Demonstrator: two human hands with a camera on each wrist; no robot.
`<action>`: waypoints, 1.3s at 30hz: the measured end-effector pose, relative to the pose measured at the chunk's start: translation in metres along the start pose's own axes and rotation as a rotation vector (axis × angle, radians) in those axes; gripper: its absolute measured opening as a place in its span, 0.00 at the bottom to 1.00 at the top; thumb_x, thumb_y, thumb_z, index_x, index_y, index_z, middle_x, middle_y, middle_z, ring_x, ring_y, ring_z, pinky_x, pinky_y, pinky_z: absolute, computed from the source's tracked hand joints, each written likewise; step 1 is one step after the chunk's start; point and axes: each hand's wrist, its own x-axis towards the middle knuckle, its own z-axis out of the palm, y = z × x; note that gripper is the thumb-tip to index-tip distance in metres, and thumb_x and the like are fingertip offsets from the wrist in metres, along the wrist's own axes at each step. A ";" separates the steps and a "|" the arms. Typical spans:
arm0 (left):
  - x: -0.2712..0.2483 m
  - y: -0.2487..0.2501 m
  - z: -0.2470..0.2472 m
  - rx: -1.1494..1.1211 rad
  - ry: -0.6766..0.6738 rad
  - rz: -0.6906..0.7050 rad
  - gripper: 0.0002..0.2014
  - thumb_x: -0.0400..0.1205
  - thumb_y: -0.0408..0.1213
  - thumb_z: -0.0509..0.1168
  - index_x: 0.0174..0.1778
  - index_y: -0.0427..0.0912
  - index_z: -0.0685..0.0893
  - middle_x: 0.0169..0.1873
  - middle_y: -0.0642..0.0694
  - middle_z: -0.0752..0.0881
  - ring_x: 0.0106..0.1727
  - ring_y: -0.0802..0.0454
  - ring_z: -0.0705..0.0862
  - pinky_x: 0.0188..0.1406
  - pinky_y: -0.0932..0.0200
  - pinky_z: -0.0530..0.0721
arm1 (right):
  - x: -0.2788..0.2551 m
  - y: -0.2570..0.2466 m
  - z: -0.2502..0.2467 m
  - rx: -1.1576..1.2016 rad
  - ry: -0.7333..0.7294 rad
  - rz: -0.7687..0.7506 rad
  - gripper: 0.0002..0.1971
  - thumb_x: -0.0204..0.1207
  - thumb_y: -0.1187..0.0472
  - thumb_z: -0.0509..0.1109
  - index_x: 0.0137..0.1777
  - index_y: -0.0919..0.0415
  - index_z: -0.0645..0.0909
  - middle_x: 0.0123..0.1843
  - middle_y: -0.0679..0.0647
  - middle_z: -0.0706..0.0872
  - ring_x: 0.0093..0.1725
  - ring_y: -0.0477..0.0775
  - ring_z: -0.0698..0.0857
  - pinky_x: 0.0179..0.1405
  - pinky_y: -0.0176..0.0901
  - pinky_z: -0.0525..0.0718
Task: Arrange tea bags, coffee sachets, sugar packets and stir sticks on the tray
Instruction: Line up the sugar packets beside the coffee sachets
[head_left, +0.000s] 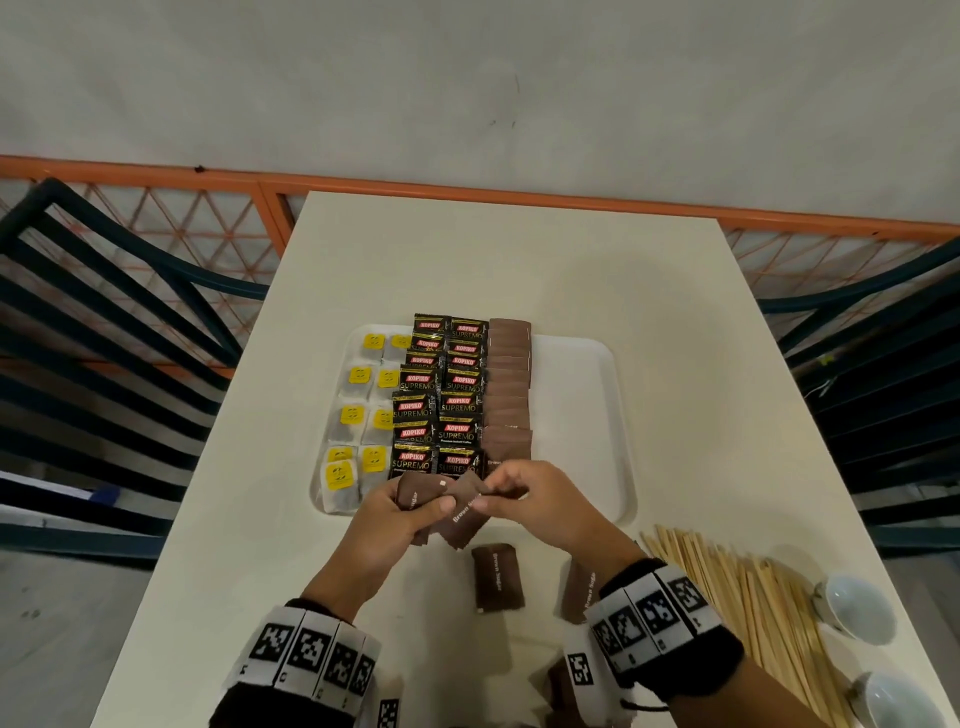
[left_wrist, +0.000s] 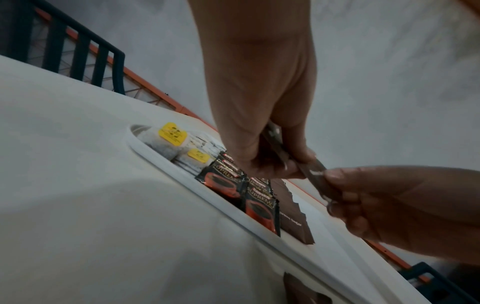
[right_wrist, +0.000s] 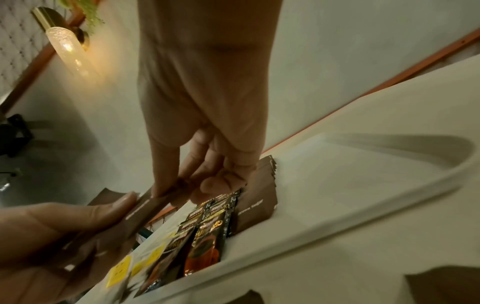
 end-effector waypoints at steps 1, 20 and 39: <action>0.000 -0.001 0.000 0.003 -0.008 -0.007 0.08 0.74 0.28 0.71 0.44 0.46 0.86 0.35 0.44 0.87 0.36 0.50 0.81 0.28 0.63 0.76 | -0.002 0.003 -0.001 0.006 -0.039 0.021 0.04 0.71 0.57 0.75 0.41 0.50 0.82 0.39 0.43 0.84 0.37 0.39 0.80 0.38 0.29 0.74; -0.001 0.003 0.000 -0.339 -0.021 -0.103 0.16 0.85 0.29 0.51 0.50 0.40 0.85 0.44 0.45 0.89 0.44 0.52 0.86 0.44 0.55 0.82 | 0.018 0.044 -0.003 0.024 0.387 0.294 0.07 0.70 0.60 0.76 0.44 0.60 0.82 0.42 0.51 0.85 0.44 0.49 0.81 0.42 0.34 0.74; 0.005 -0.011 0.007 0.301 -0.074 0.150 0.14 0.71 0.30 0.75 0.45 0.49 0.79 0.42 0.43 0.87 0.45 0.50 0.85 0.45 0.60 0.82 | -0.009 0.007 0.009 -0.071 0.005 -0.098 0.04 0.75 0.58 0.71 0.49 0.53 0.83 0.38 0.36 0.80 0.39 0.34 0.78 0.40 0.24 0.72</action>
